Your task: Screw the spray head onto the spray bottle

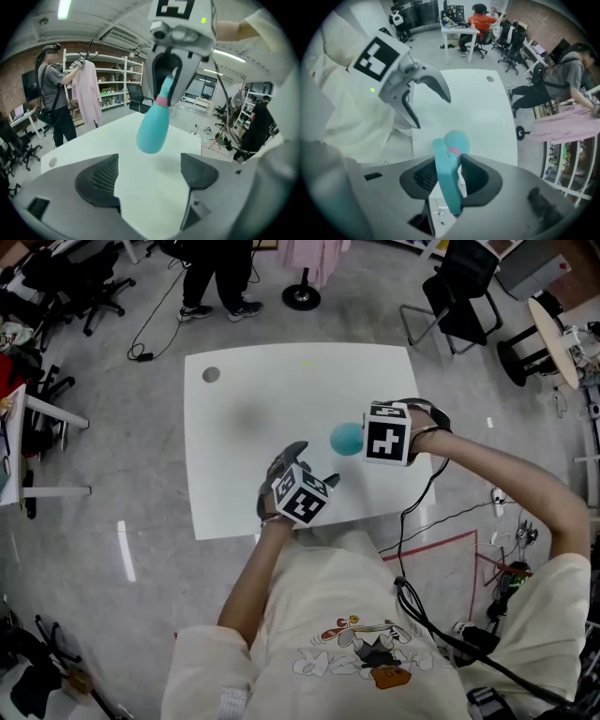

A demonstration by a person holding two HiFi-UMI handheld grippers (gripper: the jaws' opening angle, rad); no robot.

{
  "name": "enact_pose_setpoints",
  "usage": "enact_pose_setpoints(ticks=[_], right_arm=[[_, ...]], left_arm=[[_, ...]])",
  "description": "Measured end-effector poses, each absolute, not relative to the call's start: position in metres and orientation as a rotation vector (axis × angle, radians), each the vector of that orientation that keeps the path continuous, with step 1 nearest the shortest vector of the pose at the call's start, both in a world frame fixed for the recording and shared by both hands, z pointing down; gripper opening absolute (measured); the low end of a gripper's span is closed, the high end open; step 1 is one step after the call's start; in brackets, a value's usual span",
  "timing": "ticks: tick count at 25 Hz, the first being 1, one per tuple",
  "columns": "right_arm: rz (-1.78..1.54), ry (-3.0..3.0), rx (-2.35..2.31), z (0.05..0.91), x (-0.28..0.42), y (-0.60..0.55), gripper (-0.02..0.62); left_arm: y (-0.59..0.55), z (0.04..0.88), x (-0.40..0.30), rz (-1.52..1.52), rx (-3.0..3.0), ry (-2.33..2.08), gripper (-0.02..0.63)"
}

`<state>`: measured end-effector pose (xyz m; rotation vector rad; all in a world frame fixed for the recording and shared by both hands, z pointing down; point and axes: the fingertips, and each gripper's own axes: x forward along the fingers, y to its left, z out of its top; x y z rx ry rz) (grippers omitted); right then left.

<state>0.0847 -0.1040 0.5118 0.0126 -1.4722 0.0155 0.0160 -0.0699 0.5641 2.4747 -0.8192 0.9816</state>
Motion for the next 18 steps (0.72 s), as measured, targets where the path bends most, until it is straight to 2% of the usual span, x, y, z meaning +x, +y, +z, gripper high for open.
enact_pose_setpoints(ticks=[2,6,12,18], right_arm=[[0.068,-1.435,-0.022,0.544,0.091,-0.105,0.130],[0.144,-1.392,-0.031,0.596,0.103,-0.111,0.130],[0.171,-1.393,-0.010,0.624,0.090,-0.127,0.130],[0.188,-1.403,-0.029,0.631,0.083,-0.119,0.132]], left_arm=[[-0.066,0.566,0.012,0.931,2.444,-0.812,0.412],[-0.065,0.561,0.005,0.877,2.437,-0.888,0.287],[-0.070,0.556,-0.012,0.837,2.443,-0.976,0.008],[-0.067,0.559,-0.010,0.833,2.434,-0.957,0.008]])
